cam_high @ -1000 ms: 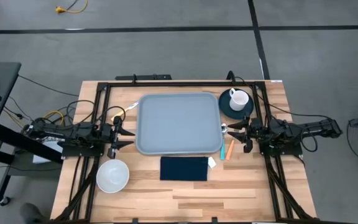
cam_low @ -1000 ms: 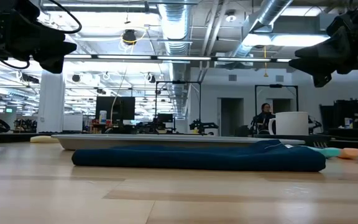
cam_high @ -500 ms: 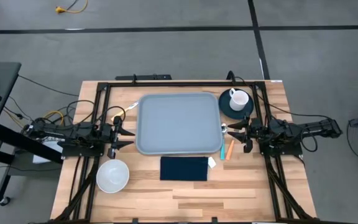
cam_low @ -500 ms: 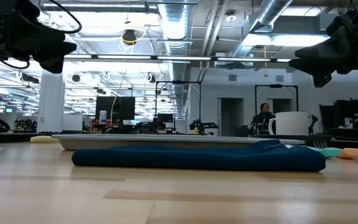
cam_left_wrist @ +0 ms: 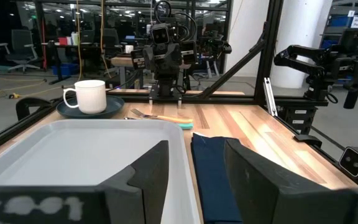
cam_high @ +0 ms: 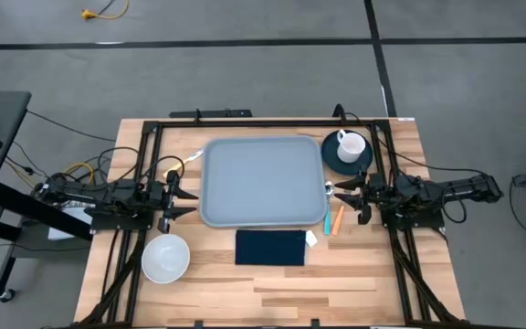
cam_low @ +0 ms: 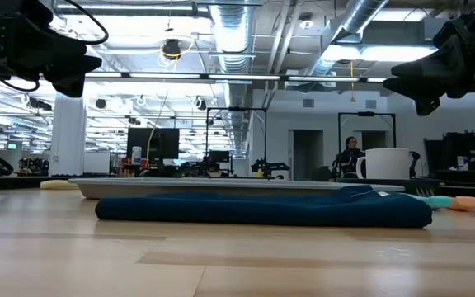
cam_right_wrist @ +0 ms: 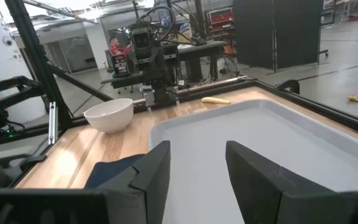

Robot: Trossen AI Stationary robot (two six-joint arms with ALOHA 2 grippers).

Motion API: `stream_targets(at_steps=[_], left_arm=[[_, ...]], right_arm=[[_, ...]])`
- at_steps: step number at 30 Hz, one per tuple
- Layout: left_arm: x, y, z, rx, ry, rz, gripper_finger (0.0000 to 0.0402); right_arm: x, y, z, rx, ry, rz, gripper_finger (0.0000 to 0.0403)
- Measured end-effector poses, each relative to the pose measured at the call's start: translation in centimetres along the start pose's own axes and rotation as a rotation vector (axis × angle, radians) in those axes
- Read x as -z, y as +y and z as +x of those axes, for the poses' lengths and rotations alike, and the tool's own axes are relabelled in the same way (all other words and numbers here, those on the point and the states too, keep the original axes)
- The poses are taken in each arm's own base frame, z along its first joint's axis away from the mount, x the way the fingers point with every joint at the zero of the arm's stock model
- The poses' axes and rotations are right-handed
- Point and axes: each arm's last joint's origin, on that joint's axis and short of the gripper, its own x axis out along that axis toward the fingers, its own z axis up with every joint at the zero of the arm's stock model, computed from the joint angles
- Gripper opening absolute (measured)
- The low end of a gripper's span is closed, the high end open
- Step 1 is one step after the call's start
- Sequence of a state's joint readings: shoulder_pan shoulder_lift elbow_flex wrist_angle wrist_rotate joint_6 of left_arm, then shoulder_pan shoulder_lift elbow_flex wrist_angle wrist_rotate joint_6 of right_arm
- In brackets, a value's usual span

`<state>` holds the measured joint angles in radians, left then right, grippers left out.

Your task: Set up tray

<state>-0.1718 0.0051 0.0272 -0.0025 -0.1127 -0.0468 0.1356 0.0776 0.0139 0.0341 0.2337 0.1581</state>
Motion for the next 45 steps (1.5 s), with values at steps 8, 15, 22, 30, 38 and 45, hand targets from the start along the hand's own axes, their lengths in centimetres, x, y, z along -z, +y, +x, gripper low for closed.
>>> stream_targets(at_steps=[8,15,22,30,38,45], left_arm=[[0.01,0.0,0.0,0.0,0.0,0.0,0.0143],[0.0,0.0,0.0,0.0,0.0,0.0,0.0143],[0.01,0.0,0.0,0.0,0.0,0.0,0.0143],[0.01,0.0,0.0,0.0,0.0,0.0,0.0143],[0.02,0.0,0.0,0.0,0.001,-0.006,0.0143],[0.03,-0.07,0.0,0.026,0.002,0.03,0.0143]], right_arm=[[0.0,0.0,0.0,0.0,0.0,0.0,0.015],[0.0,0.0,0.0,0.0,0.0,0.0,0.015],[0.0,0.0,0.0,0.0,0.0,0.0,0.015],[0.0,0.0,0.0,0.0,0.0,0.0,0.015],[0.0,0.0,0.0,0.0,0.0,0.0,0.015],[-0.2,0.02,0.0,0.003,-0.021,-0.186,0.015]])
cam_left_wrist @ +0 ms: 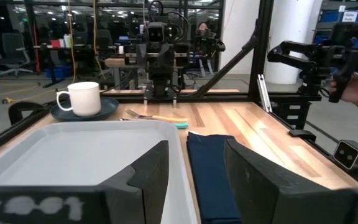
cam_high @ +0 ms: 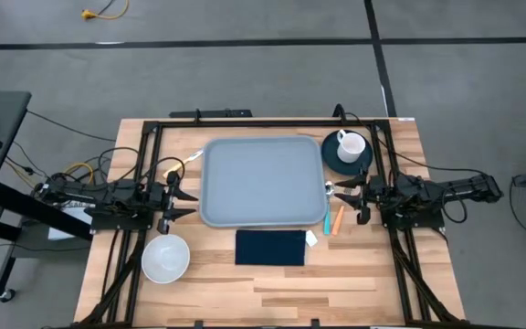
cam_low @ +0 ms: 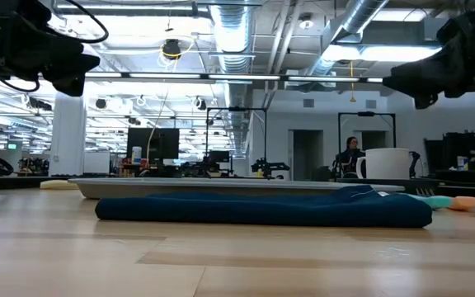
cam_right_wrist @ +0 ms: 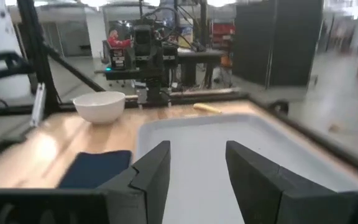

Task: Set up tray
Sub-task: Put the white mug on the top left of the gray tray

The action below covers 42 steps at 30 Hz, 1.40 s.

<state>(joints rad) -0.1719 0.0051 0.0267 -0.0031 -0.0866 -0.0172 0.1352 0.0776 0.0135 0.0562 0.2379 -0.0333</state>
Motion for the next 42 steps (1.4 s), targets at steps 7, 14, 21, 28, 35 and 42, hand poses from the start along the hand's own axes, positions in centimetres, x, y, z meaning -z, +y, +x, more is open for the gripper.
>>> stream_targets(at_steps=[7,14,21,28,35,42], left_arm=[[-0.7,0.3,0.0,-0.1,-0.086,0.059,0.0143],[-1.6,0.6,-0.2,-0.231,-0.165,0.077,0.0143],[-2.7,0.7,-0.5,-0.257,-0.264,0.101,0.0143],[-2.9,0.5,-0.5,-0.19,-0.283,0.067,0.0143],[-5.3,0.8,-0.5,-0.267,-0.215,0.087,0.0143],[-4.9,1.2,1.9,-0.318,-0.035,0.046,0.0143]], right_arm=[[-1.9,-0.1,-0.2,0.011,-0.197,-0.004,0.015],[-3.9,-0.2,-0.8,0.009,-0.403,0.055,0.015],[-5.3,-0.4,-1.1,0.003,-0.416,0.124,0.015],[-7.9,-1.6,-1.7,0.311,-0.063,0.036,0.015],[-11.8,-2.6,-1.3,0.468,0.132,-0.026,0.015],[-14.2,-4.2,1.3,0.611,0.52,-0.093,0.015]])
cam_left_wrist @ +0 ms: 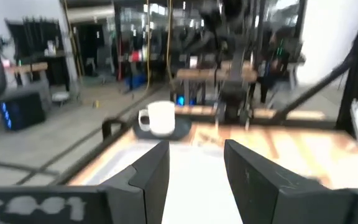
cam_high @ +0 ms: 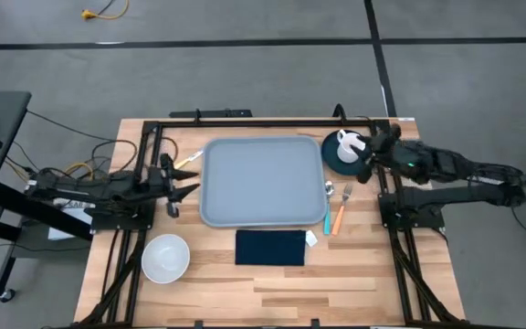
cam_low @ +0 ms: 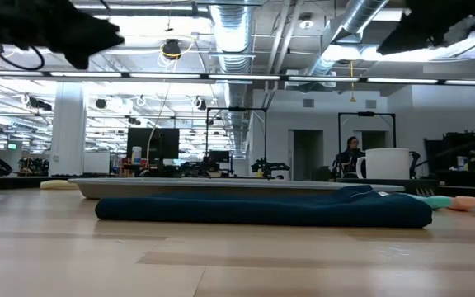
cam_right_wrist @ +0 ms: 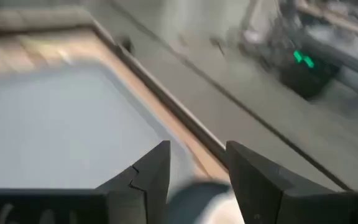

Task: Set up tray
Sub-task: Put the white mug on the top left of the gray tray

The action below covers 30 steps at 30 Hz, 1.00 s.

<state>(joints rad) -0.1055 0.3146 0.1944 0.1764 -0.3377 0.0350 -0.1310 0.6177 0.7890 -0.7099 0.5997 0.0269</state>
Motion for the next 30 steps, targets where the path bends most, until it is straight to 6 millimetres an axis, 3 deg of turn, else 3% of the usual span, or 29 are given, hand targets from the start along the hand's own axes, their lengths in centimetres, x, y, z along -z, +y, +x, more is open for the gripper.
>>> stream_targets(at_steps=[4,7,17,23,30], left_arm=[[0.3,-0.3,1.4,-0.013,0.021,0.054,0.0143],[0.5,-0.5,2.1,0.016,0.017,0.088,0.0143],[0.6,-0.7,2.9,0.072,0.004,0.119,0.0143],[0.5,-0.7,2.9,0.069,-0.01,0.108,0.0143],[0.5,-0.7,2.9,0.069,-0.009,0.096,0.0143]], right_arm=[[-1.3,-0.8,1.7,0.071,0.232,-0.06,0.015],[-1.9,-1.3,3.5,0.031,0.4,-0.085,0.015],[-1.0,-4.5,10.2,-0.075,0.841,-0.217,0.015],[0.1,-6.4,13.8,-0.235,0.939,-0.118,0.0143],[1.5,-8.4,15.7,-0.248,1.02,0.0,0.0129]])
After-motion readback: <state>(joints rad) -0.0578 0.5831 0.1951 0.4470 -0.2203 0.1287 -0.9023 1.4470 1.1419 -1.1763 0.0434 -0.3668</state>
